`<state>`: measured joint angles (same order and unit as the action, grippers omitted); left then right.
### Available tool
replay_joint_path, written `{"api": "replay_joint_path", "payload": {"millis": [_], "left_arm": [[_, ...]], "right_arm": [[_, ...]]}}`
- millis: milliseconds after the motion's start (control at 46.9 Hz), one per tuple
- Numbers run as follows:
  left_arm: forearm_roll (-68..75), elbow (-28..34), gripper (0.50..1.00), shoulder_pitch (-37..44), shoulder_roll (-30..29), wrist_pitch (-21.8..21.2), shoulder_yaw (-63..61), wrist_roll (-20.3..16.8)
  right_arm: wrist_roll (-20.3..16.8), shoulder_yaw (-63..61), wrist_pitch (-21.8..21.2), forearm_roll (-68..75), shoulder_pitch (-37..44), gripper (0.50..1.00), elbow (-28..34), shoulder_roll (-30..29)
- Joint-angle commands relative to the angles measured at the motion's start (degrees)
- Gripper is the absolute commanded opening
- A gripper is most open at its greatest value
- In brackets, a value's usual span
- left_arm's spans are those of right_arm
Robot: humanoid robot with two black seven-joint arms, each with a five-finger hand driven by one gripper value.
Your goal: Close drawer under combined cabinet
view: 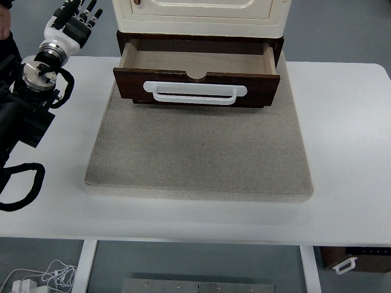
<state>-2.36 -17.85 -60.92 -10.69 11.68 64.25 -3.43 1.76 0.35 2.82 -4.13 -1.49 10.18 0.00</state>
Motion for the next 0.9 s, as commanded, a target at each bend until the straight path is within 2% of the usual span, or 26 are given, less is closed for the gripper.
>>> {"api": "replay_joint_path", "payload": {"millis": [0, 362, 533, 661, 874], "left_arm": [[-0.01, 0.0, 1.0, 0.01, -0.03, 0.1, 0.0, 0.0], [-0.62, 0.0, 1.0, -0.25, -1.61, 0.72, 0.61, 0.17], [-0.71, 0.0, 1.0, -2.89, -4.25, 5.37, 0.53, 0.53], [-0.54, -0.43, 1.0, -5.35, -6.36, 6.96, 0.09, 0.52], [-0.71, -7.46, 1.0, -7.64, -10.05, 10.56, 0.17, 0.7]], "right_arm": [[0.0, 0.0, -0.01, 0.0, 0.0, 0.952, 0.02, 0.0], [0.0, 0.0, -0.01, 0.0, 0.0, 0.952, 0.01, 0.0], [0.0, 0.0, -0.01, 0.0, 0.0, 0.952, 0.02, 0.0], [0.0, 0.0, 0.08, 0.0, 0.0, 0.952, 0.02, 0.0], [0.0, 0.0, -0.01, 0.0, 0.0, 0.952, 0.02, 0.0]]}}
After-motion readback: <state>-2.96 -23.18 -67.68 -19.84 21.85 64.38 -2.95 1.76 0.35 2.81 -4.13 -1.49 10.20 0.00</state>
